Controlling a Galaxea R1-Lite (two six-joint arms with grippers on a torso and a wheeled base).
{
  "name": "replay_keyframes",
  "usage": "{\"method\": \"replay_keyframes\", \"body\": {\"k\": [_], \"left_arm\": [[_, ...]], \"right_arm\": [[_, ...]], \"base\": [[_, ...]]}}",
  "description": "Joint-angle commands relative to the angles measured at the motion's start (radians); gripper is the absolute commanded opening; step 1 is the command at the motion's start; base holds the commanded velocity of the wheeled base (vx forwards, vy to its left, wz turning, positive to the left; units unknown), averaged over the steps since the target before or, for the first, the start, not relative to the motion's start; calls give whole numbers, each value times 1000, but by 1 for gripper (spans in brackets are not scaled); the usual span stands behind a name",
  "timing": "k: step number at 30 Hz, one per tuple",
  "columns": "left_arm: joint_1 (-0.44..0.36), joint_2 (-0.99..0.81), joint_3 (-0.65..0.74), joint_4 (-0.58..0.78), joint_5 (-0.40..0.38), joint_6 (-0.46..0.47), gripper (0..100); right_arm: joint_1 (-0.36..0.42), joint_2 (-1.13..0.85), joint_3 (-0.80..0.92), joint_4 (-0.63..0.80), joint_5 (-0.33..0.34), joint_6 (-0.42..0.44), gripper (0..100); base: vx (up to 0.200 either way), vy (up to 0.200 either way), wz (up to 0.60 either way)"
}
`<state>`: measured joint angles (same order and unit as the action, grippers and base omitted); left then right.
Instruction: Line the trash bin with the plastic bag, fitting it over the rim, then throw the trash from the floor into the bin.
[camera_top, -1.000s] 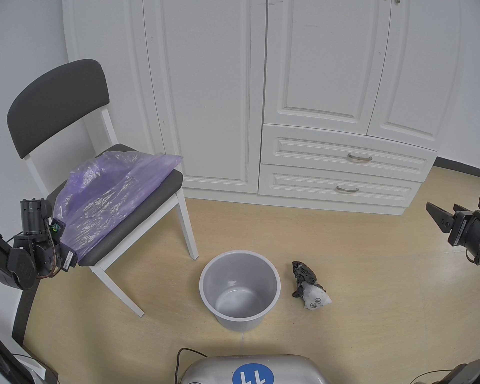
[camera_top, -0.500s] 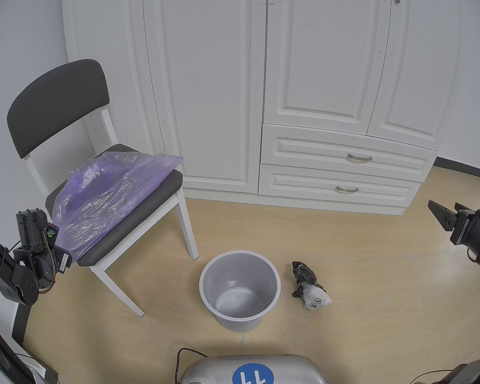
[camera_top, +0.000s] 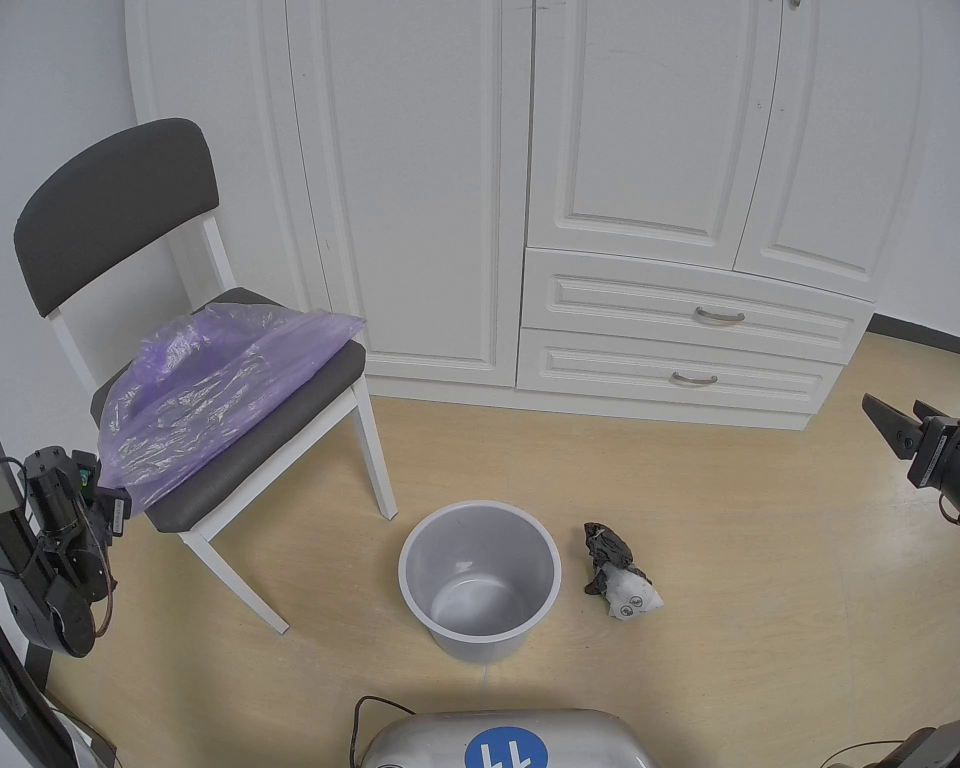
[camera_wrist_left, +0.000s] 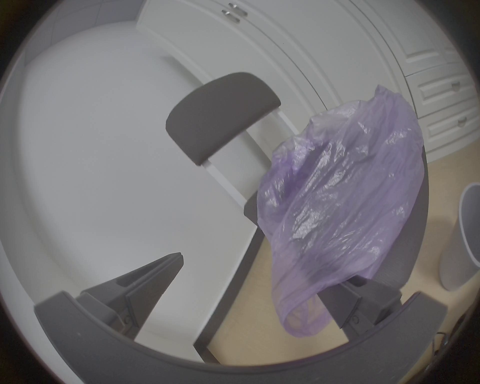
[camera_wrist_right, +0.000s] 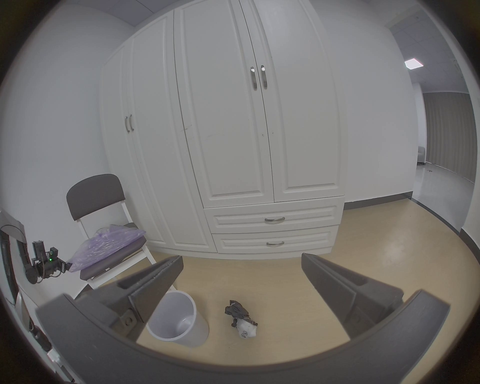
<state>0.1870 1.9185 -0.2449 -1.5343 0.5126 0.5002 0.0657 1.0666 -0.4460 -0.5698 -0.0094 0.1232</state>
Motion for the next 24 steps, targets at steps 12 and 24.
{"method": "replay_keyframes", "body": {"k": [12,24], "left_arm": [[2,89,30,2,4,-124,100],[-1,66,16,2,6,-186,100]], "right_arm": [[0,-22,-2,-1,19,9,100],[0,-14,-2,-1,19,10,100]], "base": [[0,0,0],[0,0,0]]}}
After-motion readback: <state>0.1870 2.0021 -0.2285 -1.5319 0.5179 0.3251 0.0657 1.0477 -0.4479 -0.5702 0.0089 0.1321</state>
